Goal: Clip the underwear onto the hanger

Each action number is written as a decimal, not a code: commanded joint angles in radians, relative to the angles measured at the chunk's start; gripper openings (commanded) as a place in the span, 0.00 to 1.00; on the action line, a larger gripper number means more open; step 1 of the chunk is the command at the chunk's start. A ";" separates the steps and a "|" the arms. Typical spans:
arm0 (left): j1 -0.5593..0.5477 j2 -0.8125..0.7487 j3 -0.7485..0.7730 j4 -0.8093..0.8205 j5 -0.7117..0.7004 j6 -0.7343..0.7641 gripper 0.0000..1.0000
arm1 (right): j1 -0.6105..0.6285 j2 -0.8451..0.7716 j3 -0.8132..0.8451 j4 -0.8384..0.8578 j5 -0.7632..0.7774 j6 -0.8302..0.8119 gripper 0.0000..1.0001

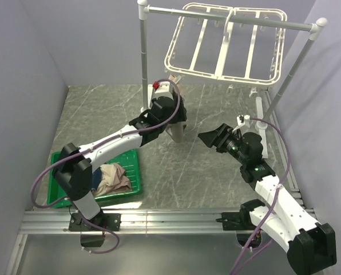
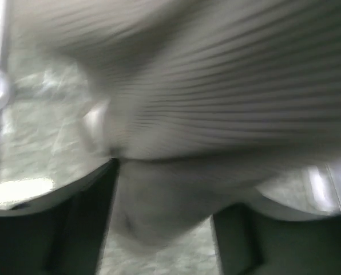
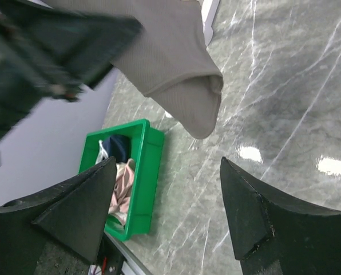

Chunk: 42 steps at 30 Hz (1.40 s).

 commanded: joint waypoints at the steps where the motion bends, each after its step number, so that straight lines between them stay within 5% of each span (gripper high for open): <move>1: 0.062 0.022 0.015 -0.076 0.013 -0.041 0.65 | -0.014 0.025 0.014 0.109 -0.020 0.005 0.80; 6: 0.087 -0.038 -0.044 -0.038 0.136 0.058 0.03 | -0.035 0.073 0.006 0.169 -0.077 -0.012 0.79; 7: 0.088 -0.073 -0.059 -0.016 0.175 0.078 0.00 | -0.040 0.083 0.007 0.181 -0.107 -0.032 0.80; 17: 0.146 -0.259 -0.226 0.122 0.609 0.197 0.00 | -0.067 0.192 0.070 0.267 -0.292 -0.110 0.85; 22: 0.165 -0.286 -0.229 0.139 0.806 0.189 0.00 | -0.104 0.246 0.087 0.319 -0.411 -0.023 0.86; 42: 0.192 -0.306 -0.257 0.262 1.032 0.077 0.00 | -0.158 0.444 0.080 0.527 -0.415 0.448 0.90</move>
